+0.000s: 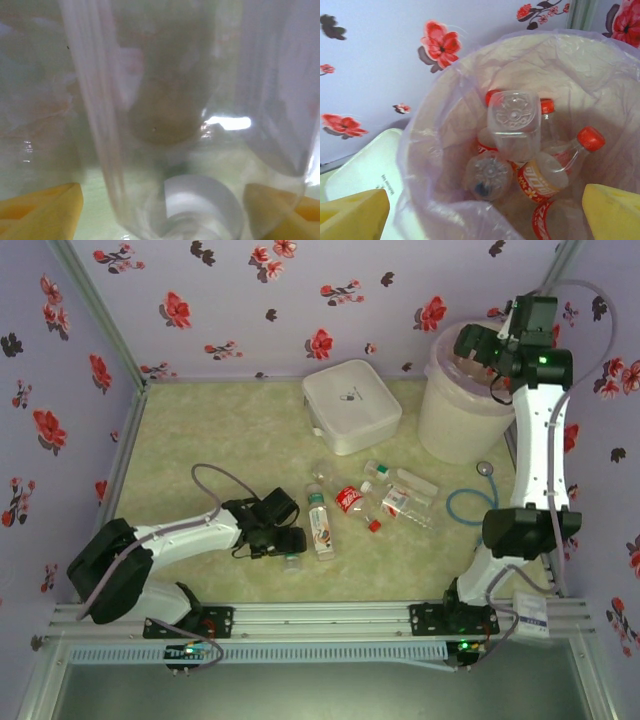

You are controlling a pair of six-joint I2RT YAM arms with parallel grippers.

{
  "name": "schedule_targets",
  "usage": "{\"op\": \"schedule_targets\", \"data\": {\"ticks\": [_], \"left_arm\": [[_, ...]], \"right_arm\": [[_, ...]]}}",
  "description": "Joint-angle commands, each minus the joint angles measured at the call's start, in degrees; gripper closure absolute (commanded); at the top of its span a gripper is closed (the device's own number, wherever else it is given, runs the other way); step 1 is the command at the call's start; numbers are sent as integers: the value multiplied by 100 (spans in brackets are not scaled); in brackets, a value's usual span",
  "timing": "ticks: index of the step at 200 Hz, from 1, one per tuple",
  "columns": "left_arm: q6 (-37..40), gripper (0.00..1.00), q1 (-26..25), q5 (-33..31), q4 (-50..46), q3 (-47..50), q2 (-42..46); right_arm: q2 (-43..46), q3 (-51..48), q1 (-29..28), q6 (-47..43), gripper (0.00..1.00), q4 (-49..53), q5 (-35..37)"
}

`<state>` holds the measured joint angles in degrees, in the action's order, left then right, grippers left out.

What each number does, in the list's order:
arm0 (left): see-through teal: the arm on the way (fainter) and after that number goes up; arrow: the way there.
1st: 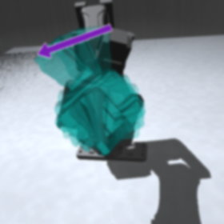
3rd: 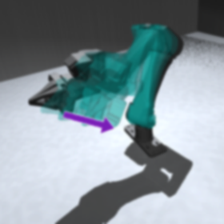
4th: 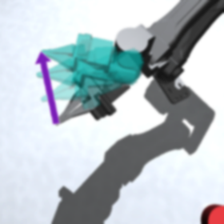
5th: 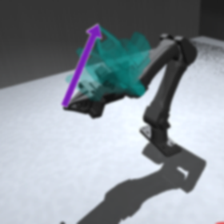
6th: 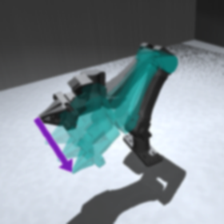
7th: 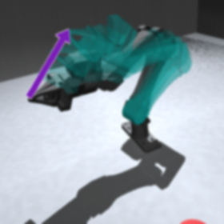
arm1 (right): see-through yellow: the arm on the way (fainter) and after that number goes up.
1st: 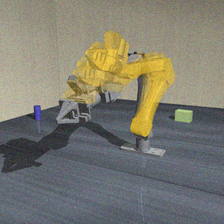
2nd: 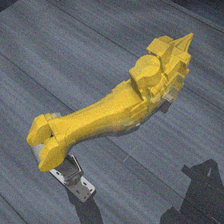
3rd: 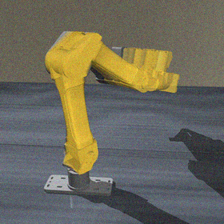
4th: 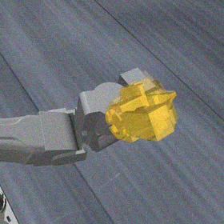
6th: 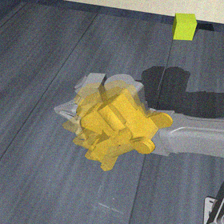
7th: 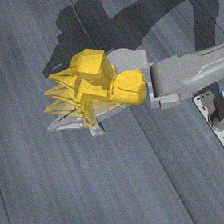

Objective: Put the plastic bottles in the bin

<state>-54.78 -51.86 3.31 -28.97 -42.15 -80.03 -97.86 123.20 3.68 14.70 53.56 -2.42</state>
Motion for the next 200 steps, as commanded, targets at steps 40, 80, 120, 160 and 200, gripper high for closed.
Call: {"op": "schedule_targets", "data": {"ticks": [40,80,120,160,200], "left_arm": [[321,45,107,-449,-81,-180,567],[947,58,564,-525,-16,-604,948],[2004,60,832,-206,259,-1385,849],[2813,60,844,564,689,-2021,548],[3056,60,837,1201,1250,-2045,607]], "right_arm": [[1614,-1733,-52,765,1,-1127,-1390],[2732,-3183,-69,1211,2,-1572,-2279],[3245,-4141,-333,1597,6,-1821,-3379],[3310,-4587,-1122,1706,12,-2281,-3432],[2921,-4791,-1464,2199,12,-3246,-3661]]}}
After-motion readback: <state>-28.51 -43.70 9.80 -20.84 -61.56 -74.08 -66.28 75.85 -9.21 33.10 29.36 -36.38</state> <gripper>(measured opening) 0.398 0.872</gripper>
